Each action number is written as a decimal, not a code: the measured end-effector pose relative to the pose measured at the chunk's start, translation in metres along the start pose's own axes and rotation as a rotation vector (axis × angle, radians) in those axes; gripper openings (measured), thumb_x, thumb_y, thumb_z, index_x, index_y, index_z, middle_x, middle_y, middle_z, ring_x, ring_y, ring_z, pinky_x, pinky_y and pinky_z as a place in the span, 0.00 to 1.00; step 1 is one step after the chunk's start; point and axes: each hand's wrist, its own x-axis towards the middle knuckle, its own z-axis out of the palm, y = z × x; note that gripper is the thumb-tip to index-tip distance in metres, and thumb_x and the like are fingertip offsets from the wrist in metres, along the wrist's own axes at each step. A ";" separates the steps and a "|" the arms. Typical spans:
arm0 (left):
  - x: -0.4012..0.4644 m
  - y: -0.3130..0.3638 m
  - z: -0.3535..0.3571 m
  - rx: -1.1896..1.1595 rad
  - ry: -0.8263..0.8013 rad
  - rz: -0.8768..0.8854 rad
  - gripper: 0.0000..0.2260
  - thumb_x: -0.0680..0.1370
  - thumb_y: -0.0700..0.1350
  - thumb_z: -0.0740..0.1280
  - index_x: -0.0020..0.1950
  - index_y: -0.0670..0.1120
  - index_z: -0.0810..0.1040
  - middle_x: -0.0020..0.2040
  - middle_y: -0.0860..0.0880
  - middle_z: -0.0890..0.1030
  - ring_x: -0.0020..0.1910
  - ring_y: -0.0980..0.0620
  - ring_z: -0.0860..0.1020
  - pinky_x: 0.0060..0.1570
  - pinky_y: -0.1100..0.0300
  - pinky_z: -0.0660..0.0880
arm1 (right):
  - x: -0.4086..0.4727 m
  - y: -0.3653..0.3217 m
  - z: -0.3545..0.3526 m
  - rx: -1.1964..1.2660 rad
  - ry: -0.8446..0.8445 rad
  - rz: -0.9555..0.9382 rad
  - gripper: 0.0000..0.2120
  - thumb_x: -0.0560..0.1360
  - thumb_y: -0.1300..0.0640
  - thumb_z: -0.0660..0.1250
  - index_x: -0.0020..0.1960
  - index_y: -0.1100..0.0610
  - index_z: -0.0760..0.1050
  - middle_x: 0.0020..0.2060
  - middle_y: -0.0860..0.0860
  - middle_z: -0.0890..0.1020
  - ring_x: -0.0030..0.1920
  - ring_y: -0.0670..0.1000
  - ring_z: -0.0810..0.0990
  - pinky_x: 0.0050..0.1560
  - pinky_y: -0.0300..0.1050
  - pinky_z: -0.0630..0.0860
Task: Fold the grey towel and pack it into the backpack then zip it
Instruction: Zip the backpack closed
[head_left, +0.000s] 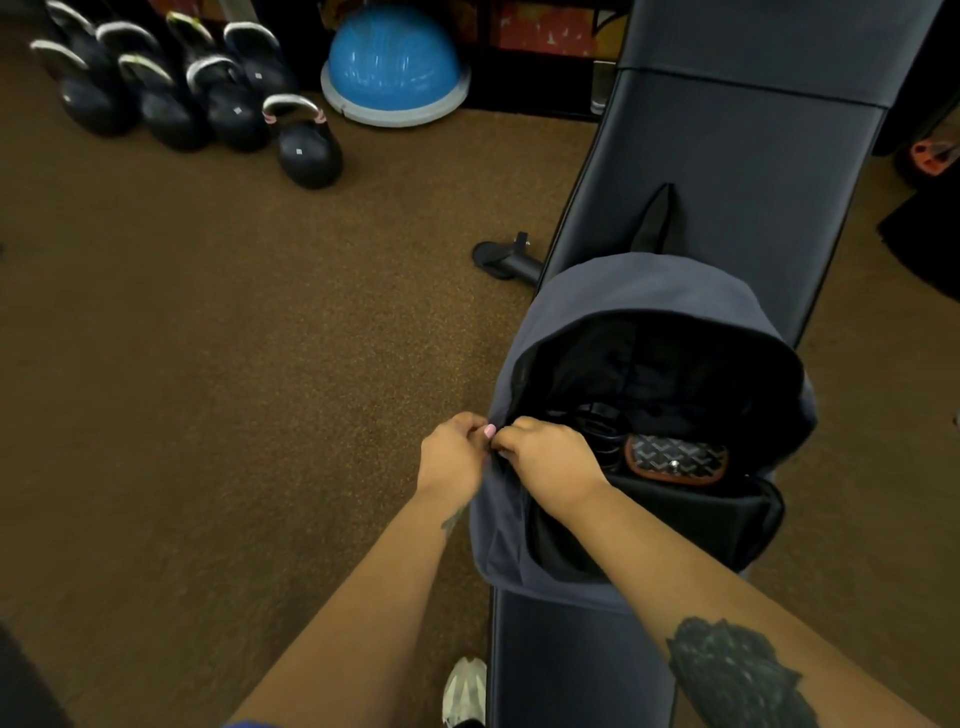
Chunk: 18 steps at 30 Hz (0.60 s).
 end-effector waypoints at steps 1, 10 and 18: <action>-0.002 0.001 0.000 -0.017 0.010 -0.005 0.07 0.78 0.45 0.63 0.40 0.52 0.75 0.34 0.49 0.79 0.32 0.51 0.75 0.39 0.51 0.76 | 0.000 0.000 0.000 0.017 0.008 0.019 0.13 0.80 0.52 0.56 0.59 0.54 0.76 0.52 0.54 0.79 0.52 0.58 0.79 0.47 0.49 0.73; -0.014 0.005 0.001 0.040 0.055 0.102 0.06 0.77 0.37 0.62 0.45 0.48 0.74 0.37 0.54 0.77 0.34 0.58 0.73 0.34 0.64 0.68 | -0.001 -0.007 0.000 0.196 0.101 0.240 0.09 0.79 0.53 0.59 0.55 0.55 0.73 0.48 0.54 0.83 0.49 0.57 0.81 0.46 0.49 0.75; -0.022 0.003 0.006 -0.027 0.121 0.076 0.10 0.77 0.36 0.63 0.49 0.48 0.81 0.41 0.55 0.79 0.35 0.62 0.75 0.32 0.77 0.70 | 0.003 -0.015 0.005 0.444 0.208 0.529 0.05 0.77 0.57 0.63 0.52 0.55 0.72 0.43 0.54 0.82 0.45 0.55 0.81 0.41 0.47 0.76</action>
